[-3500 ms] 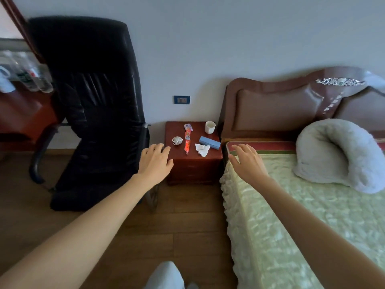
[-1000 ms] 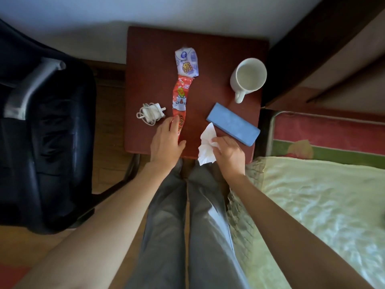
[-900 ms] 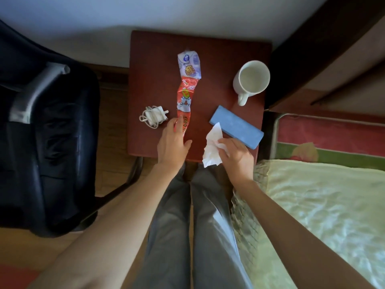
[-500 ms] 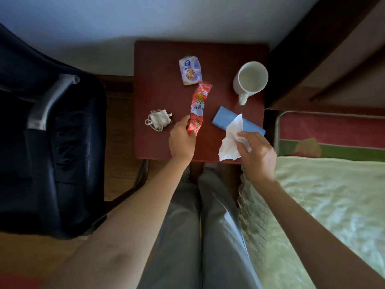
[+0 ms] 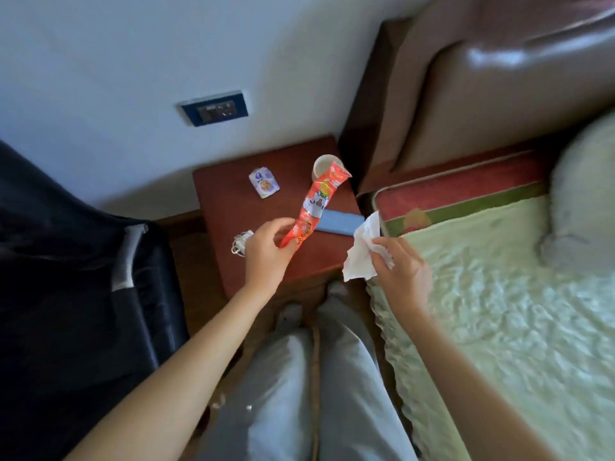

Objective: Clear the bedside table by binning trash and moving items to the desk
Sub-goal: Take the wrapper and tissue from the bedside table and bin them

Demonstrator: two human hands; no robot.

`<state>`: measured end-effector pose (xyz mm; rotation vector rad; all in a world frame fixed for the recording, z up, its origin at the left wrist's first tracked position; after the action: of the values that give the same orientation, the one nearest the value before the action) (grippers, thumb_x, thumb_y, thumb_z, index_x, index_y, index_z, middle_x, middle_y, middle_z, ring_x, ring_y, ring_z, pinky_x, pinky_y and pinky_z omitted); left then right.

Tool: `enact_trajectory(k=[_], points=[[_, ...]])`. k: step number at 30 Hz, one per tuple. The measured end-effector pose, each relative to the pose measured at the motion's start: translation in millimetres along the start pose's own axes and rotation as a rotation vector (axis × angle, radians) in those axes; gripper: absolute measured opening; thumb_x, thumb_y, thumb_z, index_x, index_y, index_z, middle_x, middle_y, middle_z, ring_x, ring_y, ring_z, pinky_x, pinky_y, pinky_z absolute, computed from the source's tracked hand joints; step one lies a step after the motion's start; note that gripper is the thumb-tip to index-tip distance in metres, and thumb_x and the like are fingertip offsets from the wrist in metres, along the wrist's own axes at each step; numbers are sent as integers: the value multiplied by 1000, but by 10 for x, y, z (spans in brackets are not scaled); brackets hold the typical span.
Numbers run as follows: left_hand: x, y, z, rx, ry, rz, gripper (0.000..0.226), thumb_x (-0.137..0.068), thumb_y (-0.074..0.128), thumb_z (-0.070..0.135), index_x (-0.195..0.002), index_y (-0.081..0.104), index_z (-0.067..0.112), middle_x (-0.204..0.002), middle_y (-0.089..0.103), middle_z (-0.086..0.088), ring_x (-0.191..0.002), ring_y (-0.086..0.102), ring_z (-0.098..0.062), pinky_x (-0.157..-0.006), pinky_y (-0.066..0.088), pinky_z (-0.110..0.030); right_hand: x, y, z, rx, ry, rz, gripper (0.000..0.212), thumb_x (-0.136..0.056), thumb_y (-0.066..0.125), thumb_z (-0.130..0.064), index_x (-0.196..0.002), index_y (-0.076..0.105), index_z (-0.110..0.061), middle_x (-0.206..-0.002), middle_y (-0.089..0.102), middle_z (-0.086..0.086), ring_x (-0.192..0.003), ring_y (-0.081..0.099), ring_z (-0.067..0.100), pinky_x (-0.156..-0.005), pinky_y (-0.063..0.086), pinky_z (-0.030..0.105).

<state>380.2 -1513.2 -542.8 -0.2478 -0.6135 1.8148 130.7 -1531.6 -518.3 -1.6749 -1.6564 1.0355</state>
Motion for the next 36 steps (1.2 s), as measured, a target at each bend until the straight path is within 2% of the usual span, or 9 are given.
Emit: enact_trajectory(k=[7, 10, 13, 16, 18, 22, 27, 32, 36], points=[[445, -100, 1134, -95, 384, -209, 32, -74, 74, 4, -105, 69, 13, -99, 71, 0, -86, 65, -8, -81, 52, -24, 847, -1020, 9, -24, 262, 154, 16, -82, 68, -16, -95, 68, -25, -97, 67, -7, -76, 62, 16, -55, 46, 30], [693, 56, 1503, -110, 516, -286, 31, -74, 74, 5, -104, 70, 13, -99, 71, 1, -86, 64, -9, -81, 49, -20, 1337, -1428, 146, -49, 394, 257, 15, -85, 67, -19, -98, 68, -25, -99, 66, -9, -75, 61, 12, -58, 46, 28], [995, 271, 1817, -105, 603, -382, 30, -75, 74, 6, -103, 69, 14, -98, 71, 0, -86, 65, -10, -80, 50, -20, 1888, -1827, 250, -25, 468, 395, 14, -85, 69, -19, -99, 69, -21, -97, 67, -6, -72, 62, 12, -57, 47, 25], [1415, 540, 2090, -95, 665, -511, 30, -77, 73, 5, -105, 69, 12, -98, 69, -1, -84, 61, -7, -78, 46, -13, 2508, -2175, 340, -28, 565, 539, 13, -85, 70, -20, -98, 69, -17, -95, 69, -3, -70, 62, 13, -58, 51, 30], [1741, 740, 2237, -84, 696, -582, 30, -77, 74, 7, -106, 69, 13, -98, 68, 2, -80, 60, -5, -76, 48, -15, 2962, -2393, 400, -13, 642, 623, 11, -85, 70, -20, -96, 69, -17, -94, 69, -2, -68, 63, 15, -58, 53, 34], [2575, 1205, 2467, -62, 725, -747, 30, -78, 75, 14, -107, 69, 18, -93, 66, 8, -76, 63, -6, -71, 54, -23, 3944, -2817, 460, 63, 757, 735, 13, -83, 71, -21, -95, 70, -17, -95, 69, -1, -64, 63, 15, -55, 53, 34], [3953, 1633, 2666, 0, 803, -913, 30, -78, 76, 20, -106, 69, 15, -93, 68, 7, -74, 60, 3, -61, 44, -2, 5250, -3223, 513, 91, 884, 808, 16, -83, 71, -25, -97, 70, -18, -93, 69, -1, -64, 64, 17, -55, 54, 35], [5349, 1884, 2674, 46, 829, -1100, 26, -77, 76, 18, -103, 70, 18, -93, 69, 7, -77, 64, -4, -61, 47, -6, 6537, -3551, 400, 112, 1026, 892, 17, -82, 71, -22, -99, 69, -21, -91, 68, -4, -68, 60, 10, -60, 46, 25], [6444, 2047, 2698, 30, 952, -1285, 29, -77, 76, 18, -105, 69, 18, -94, 69, 8, -75, 62, 0, -63, 48, -7, 7478, -3698, 248, 140, 1151, 992, 19, -81, 70, -20, -99, 70, -21, -96, 68, -8, -75, 62, 8, -63, 52, 32]])
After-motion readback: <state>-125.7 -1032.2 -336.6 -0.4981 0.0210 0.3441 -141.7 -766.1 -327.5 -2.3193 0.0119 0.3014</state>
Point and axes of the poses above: each hand's wrist, its own x-axis away from the middle knuckle, its own y-axis out of the palm, z = x × y, the point moved 9 cm from there along -x, towards the middle knuckle
